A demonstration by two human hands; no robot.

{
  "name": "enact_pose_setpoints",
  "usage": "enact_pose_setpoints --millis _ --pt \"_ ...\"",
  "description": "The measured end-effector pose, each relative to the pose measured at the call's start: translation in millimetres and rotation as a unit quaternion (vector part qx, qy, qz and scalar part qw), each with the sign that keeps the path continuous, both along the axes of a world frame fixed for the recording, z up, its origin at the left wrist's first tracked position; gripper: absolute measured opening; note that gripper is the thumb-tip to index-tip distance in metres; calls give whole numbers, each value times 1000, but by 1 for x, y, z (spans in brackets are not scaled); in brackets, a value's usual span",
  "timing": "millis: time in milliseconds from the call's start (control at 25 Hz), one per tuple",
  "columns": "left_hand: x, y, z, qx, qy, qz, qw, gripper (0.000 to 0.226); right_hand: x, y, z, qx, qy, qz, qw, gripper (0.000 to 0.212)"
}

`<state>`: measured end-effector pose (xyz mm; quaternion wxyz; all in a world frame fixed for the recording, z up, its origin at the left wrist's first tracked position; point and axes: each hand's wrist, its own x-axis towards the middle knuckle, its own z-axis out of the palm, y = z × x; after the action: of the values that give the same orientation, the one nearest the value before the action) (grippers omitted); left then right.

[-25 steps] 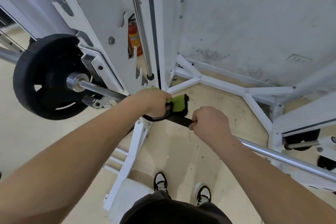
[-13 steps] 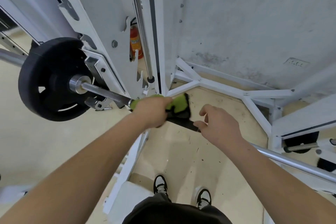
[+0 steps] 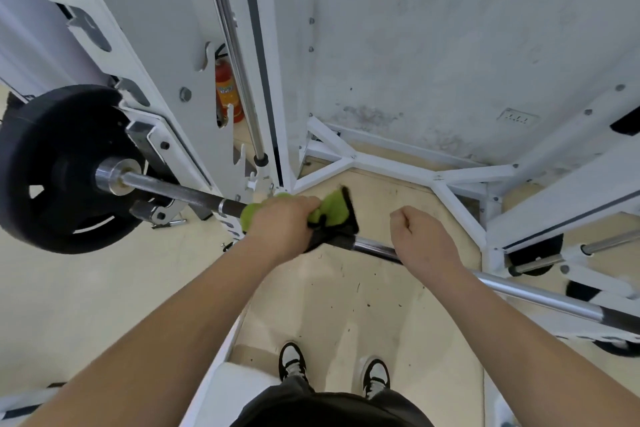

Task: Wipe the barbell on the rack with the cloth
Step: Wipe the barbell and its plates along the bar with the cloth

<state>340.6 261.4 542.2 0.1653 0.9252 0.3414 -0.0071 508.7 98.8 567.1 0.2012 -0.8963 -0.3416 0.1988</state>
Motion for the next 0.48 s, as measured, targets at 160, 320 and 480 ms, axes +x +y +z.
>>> enact_pose_setpoints --millis 160,320,480 --pt "6 -58 -31 65 -121 96 986 33 -8 -14 0 25 -17 -4 1000 53" --pt "7 -109 -32 16 -224 22 974 35 -8 -29 -8 29 -73 -11 997 53" --pt "-5 -149 -49 -205 -161 133 956 4 -2 -56 -7 -3 -81 -27 996 52"
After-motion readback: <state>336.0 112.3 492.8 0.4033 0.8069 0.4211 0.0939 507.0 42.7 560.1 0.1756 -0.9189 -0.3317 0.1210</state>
